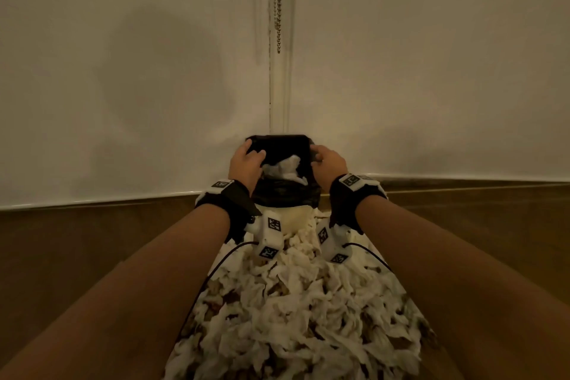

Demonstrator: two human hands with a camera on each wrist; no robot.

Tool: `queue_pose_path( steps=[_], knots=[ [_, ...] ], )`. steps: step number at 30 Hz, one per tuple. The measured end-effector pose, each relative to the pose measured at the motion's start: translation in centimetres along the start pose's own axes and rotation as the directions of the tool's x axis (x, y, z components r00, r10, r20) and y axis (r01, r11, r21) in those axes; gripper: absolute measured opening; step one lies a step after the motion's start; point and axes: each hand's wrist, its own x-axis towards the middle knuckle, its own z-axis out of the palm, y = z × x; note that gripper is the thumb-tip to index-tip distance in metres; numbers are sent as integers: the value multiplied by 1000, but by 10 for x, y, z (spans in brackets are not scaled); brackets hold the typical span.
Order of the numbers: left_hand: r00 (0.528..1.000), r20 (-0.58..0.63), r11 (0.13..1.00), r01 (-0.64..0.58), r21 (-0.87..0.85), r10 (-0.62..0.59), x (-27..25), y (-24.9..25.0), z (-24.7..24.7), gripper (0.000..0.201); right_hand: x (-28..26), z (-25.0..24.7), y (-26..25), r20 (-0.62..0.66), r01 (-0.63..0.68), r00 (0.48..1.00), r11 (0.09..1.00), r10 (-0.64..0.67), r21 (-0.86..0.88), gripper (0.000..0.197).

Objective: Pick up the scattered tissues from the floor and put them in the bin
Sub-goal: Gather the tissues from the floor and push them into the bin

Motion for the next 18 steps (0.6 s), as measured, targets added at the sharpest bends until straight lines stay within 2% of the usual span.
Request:
queue_pose_path(
  steps=[3,6,8,11,14,16,18],
  knots=[
    [999,-17,999,-30,31,31,-14,-2,-5,36,-10,-3,12,-81,-5,997,1000,6,19,38],
    [999,-14,991,-30,132,32,-32,-15,-12,29,-29,-3,27,-120,-32,992,998,38,50,34],
    [1000,15,974,-11,226,8,-45,-31,-19,28,-48,0,39,-103,-89,990,992,98,94,30],
    [998,59,927,6,375,-30,-64,-57,-25,28,-78,6,56,-35,-186,981,980,189,72,26],
    [993,50,888,70,454,-104,-78,-82,-24,32,-106,19,75,26,-303,953,951,302,60,36],
    [989,69,834,72,547,-131,-86,-101,-20,34,-123,30,89,62,-363,931,930,359,55,34],
    [981,136,692,-1,722,-141,-93,-122,-18,32,-140,41,103,114,-409,908,912,403,29,30]
  ],
)
